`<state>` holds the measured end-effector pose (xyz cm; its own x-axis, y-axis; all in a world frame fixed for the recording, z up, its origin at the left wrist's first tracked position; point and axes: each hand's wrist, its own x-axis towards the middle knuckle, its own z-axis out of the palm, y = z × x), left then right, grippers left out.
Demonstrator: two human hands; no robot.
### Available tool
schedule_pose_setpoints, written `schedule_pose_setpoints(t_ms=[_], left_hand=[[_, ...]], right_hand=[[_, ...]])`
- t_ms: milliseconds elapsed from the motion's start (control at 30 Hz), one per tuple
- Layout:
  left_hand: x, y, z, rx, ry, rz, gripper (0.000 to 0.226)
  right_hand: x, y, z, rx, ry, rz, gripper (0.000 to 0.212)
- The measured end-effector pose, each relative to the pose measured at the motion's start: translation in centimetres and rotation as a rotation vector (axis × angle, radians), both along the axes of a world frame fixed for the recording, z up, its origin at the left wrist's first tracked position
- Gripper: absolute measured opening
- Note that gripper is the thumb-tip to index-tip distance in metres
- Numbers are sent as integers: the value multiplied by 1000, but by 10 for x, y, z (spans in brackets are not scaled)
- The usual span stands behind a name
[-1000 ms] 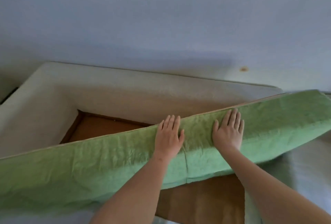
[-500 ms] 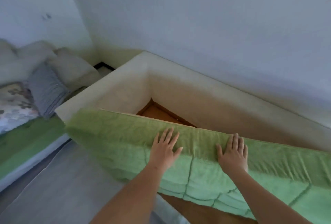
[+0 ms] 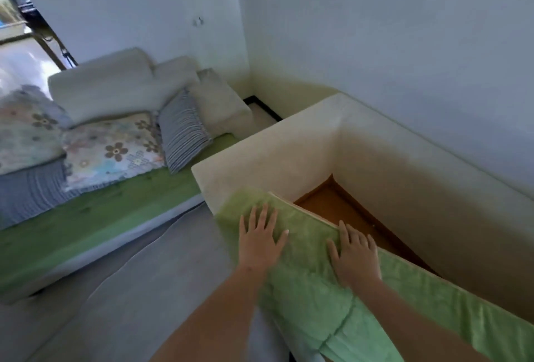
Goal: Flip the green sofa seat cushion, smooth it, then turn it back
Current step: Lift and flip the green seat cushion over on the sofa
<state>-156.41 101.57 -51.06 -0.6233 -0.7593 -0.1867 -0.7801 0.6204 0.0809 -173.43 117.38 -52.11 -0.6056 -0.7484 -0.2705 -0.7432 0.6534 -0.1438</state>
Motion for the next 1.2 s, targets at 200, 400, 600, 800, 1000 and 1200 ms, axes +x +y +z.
schedule_pose_setpoints(t_ms=[200, 400, 600, 800, 1000, 1200], left_hand=[[18, -83, 1, 154, -20, 310, 78], [23, -115, 3, 398, 129, 593, 75], [15, -134, -2, 229, 257, 513, 47], [8, -147, -16, 352, 394, 525, 35], [15, -153, -26, 282, 344, 338, 37], [-8, -167, -9, 325, 393, 198, 64]], right_hand=[[37, -128, 3, -77, -45, 244, 71], [63, -200, 2, -115, -34, 297, 59], [68, -259, 2, -91, -31, 247, 54], [66, -283, -6, 43, -41, 233, 60], [72, -285, 1, 92, -64, 241, 35], [38, -297, 6, 95, -209, 186, 53]])
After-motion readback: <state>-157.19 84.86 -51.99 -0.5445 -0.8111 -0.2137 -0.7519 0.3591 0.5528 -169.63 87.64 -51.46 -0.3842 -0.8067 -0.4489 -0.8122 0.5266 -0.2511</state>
